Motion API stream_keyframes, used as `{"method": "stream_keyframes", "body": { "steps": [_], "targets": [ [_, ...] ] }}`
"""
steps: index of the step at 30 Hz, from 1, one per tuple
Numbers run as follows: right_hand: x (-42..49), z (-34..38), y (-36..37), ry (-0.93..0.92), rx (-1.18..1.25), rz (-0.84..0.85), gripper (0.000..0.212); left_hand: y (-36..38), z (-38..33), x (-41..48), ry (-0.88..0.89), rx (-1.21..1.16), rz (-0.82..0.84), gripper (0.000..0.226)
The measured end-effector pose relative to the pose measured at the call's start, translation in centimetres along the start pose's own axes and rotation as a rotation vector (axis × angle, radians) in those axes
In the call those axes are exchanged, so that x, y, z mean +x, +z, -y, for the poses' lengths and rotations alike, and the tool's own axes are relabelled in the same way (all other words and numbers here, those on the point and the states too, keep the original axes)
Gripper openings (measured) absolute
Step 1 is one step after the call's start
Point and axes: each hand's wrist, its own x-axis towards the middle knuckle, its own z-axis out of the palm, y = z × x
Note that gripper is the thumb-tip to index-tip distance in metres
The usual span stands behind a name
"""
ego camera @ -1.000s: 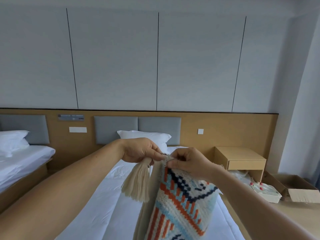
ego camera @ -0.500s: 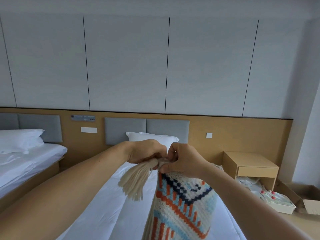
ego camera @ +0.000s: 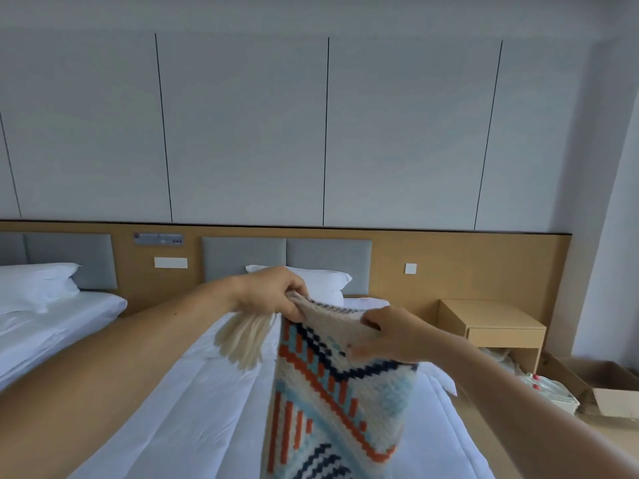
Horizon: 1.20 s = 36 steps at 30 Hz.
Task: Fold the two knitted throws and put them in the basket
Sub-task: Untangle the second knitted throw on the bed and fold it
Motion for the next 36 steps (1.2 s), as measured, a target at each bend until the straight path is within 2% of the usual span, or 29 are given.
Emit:
{"method": "stream_keyframes", "body": {
  "steps": [2,4,6,10,15,18,20,23,26,29,36],
  "targets": [
    [-0.7,-1.3,-0.6,0.032,-0.105,0.058,0.051,-1.2,0.5,0.2,-0.011,0.059,-0.034,0.016],
    [-1.1,-1.8,-1.2,0.046,-0.128,0.056,0.041,-2.2,0.8,0.4,-0.013,0.118,-0.06,0.015],
    [-1.1,-1.8,-1.5,0.022,-0.213,0.042,0.041,-2.7,0.9,0.9,-0.008,0.175,-0.083,0.016],
    [-1.1,-0.1,-2.0,-0.166,-0.502,-0.033,0.045,-3.0,2.1,1.8,-0.042,0.396,-0.22,0.018],
    [-0.9,1.1,-3.3,-0.26,-0.472,-0.109,0.039,-4.0,6.0,1.1,-0.128,0.415,-0.41,0.024],
    [0.0,1.8,-3.4,-0.224,-0.417,-0.106,0.032,-5.3,7.2,0.4,-0.113,0.398,-0.487,0.023],
    [0.6,2.7,-3.7,-0.125,-0.257,-0.066,0.033,-6.4,7.5,0.2,-0.103,0.399,-0.535,0.024],
    [1.2,3.4,-5.0,-0.124,-0.066,-0.196,0.028,-8.5,7.8,0.8,-0.081,0.376,-0.59,0.027],
    [0.9,3.8,-6.3,-0.055,0.079,-0.223,0.044,-9.9,7.6,2.2,-0.062,0.358,-0.601,0.021],
    [0.4,3.3,-6.8,0.078,0.167,-0.161,0.04,-9.9,6.1,4.3,-0.023,0.35,-0.6,0.021],
    [-4.6,0.4,-8.4,0.238,0.326,-0.496,0.021,-7.0,0.1,10.3,0.125,0.303,-0.561,0.023]
  ]
}}
